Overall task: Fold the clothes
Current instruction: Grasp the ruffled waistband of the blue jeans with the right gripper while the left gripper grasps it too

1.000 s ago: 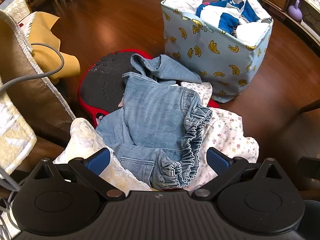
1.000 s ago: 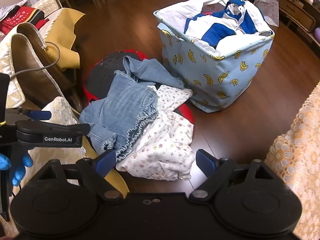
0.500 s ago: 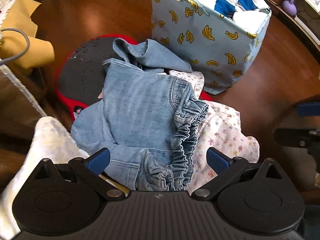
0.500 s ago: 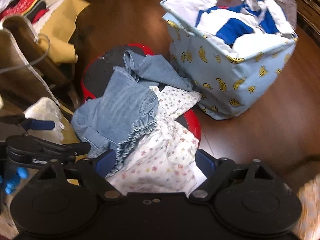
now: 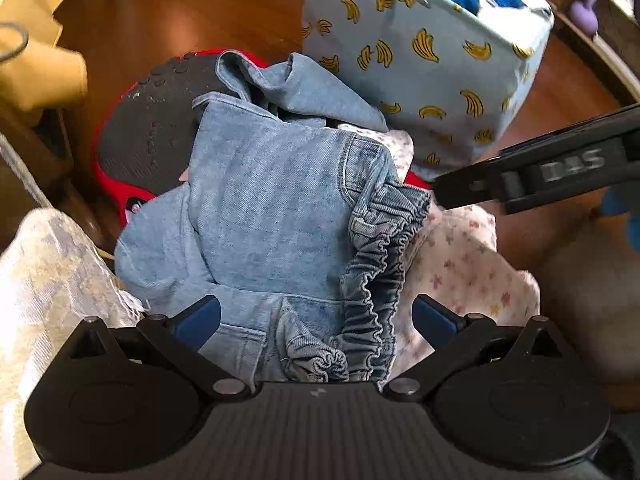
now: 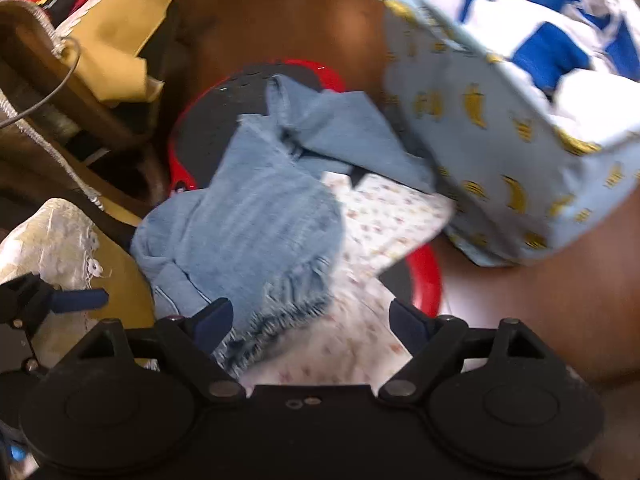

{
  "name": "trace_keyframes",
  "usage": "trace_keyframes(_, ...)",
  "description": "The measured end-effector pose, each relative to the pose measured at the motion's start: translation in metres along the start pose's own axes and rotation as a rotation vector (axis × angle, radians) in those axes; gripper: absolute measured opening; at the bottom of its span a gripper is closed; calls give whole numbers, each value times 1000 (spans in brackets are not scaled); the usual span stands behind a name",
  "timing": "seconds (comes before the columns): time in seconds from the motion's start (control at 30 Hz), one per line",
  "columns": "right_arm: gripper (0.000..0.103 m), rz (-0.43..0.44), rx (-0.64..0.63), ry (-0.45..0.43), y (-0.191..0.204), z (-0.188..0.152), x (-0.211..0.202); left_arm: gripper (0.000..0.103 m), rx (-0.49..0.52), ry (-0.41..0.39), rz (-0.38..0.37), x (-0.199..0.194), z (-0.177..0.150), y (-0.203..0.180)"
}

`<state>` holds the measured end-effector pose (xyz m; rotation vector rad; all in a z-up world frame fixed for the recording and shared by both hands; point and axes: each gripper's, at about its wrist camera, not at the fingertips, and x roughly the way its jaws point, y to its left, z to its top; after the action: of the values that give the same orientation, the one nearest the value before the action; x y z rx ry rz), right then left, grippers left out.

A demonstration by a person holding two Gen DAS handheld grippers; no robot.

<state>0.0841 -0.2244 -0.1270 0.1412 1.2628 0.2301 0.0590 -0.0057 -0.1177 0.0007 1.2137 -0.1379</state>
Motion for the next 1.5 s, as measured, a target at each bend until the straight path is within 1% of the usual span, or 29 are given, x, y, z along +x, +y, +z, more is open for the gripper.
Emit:
trace_keyframes(0.1, 103, 10, -4, 23, 4, 6, 21, 102, -9, -6, -14, 4, -2, 2)
trace_keyframes(0.17, 103, 28, 30, 64, 1, 10, 34, 102, -14, -10, -23, 6, -3, 3)
trace_keyframes(0.23, 103, 43, 54, 86, -2, 11, 43, 102, -24, -9, -37, 9, -3, 5)
trace_keyframes(0.3, 103, 30, 55, 90, -2, 11, 49, 102, -34, -5, -53, 11, -3, 7)
trace_keyframes(0.4, 103, 45, 108, 99, -7, 16, 57, 102, -35, -4, -66, 12, -4, 8)
trace_keyframes(0.57, 103, -49, 108, 99, -5, 24, 71, 102, -25, -6, -86, 14, -5, 9)
trace_keyframes(0.67, 103, -57, 89, 125, -3, 26, 80, 102, -30, -4, -92, 15, -5, 9)
trace_keyframes(0.73, 103, -39, 69, 114, 3, 26, 80, 102, -28, -5, -98, 15, -5, 9)
trace_keyframes(0.83, 103, -39, 17, 104, 13, 29, 75, 102, -21, 2, -104, 16, -5, 9)
trace_keyframes(0.9, 103, -15, 0, 80, 16, 32, 64, 102, -22, 3, -107, 17, -4, 9)
trace_keyframes(1.0, 103, 63, 9, 30, 19, 40, 40, 103, -26, -11, -118, 14, -3, 8)
trace_keyframes(1.07, 103, 109, 6, 16, 25, 46, 29, 103, -29, -23, -124, 15, 2, 6)
trace_keyframes(1.1, 103, 124, 4, 14, 28, 49, 26, 103, -25, -40, -119, 15, 5, 3)
trace_keyframes(1.17, 103, 146, 1, 14, 35, 53, 22, 103, 5, -106, -77, 14, 11, -7)
trace_keyframes(1.23, 103, 162, 0, 16, 40, 56, 20, 103, 64, -131, -33, 20, 14, -19)
trace_keyframes(1.3, 103, 169, -11, 21, 43, 57, 20, 102, 112, -80, 28, 35, 18, -27)
trace_keyframes(1.33, 103, 170, -22, 24, 44, 57, 20, 101, 116, -59, 47, 41, 19, -28)
trace_keyframes(1.37, 103, 172, -26, 27, 45, 58, 20, 89, 107, -44, 52, 46, 20, -26)
trace_keyframes(1.4, 103, 172, -26, 30, 45, 58, 21, 63, 90, -27, 51, 49, 22, -23)
trace_keyframes(1.43, 103, 173, -25, 34, 45, 58, 22, 50, 75, -11, 47, 53, 22, -21)
trace_keyframes(1.47, 103, 174, -24, 37, 45, 58, 23, 31, 64, 5, 37, 56, 22, -19)
trace_keyframes(1.5, 103, 175, -24, 41, 45, 58, 24, 28, 49, 20, 26, 59, 21, -16)
